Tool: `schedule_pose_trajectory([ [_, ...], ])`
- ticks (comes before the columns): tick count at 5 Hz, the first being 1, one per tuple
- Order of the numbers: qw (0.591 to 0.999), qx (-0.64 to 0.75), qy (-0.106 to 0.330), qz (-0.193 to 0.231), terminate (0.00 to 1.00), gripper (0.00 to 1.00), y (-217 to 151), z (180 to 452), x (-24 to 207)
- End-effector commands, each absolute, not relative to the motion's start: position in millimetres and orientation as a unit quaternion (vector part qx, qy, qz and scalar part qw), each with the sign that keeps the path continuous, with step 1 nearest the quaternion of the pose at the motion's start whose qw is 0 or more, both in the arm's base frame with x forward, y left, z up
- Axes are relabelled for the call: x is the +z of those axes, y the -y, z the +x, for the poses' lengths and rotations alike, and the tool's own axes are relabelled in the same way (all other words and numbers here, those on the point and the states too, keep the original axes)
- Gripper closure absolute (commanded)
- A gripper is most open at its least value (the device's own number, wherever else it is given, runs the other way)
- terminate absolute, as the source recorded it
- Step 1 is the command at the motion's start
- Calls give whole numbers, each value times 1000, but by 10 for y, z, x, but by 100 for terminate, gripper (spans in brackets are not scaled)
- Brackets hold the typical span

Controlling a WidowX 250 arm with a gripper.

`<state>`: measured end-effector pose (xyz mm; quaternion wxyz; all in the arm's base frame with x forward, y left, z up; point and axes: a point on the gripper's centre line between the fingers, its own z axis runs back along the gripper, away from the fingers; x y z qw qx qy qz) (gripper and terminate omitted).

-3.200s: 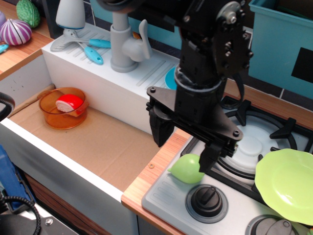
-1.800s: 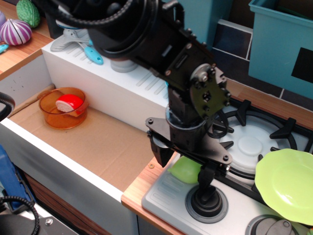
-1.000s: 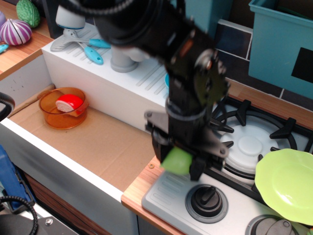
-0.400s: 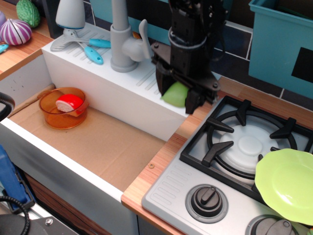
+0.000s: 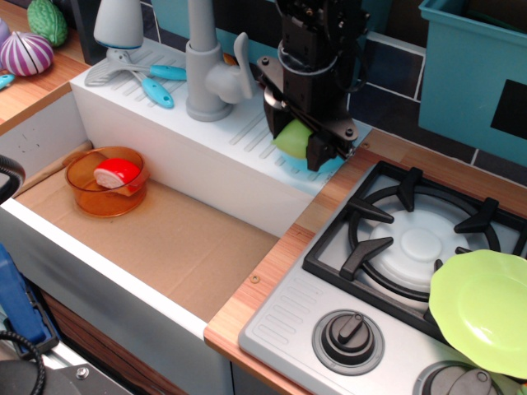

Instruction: Put pear in bowl

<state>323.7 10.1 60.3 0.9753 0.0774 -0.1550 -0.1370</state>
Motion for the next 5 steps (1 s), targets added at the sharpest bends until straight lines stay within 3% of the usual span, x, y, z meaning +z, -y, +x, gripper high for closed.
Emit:
schedule_pose_trajectory([
  [1,962,-161,204,86,0,100,-286,3473,668],
  [2,958,-171,214,87,0,100,-326,3562,650],
  [3,949,-196,231,86,0,0,-342,3633,587],
  [4,949,-196,231,86,0,0,-342,3633,587],
  [5,949,-196,231,86,100,0,-342,3633,587],
])
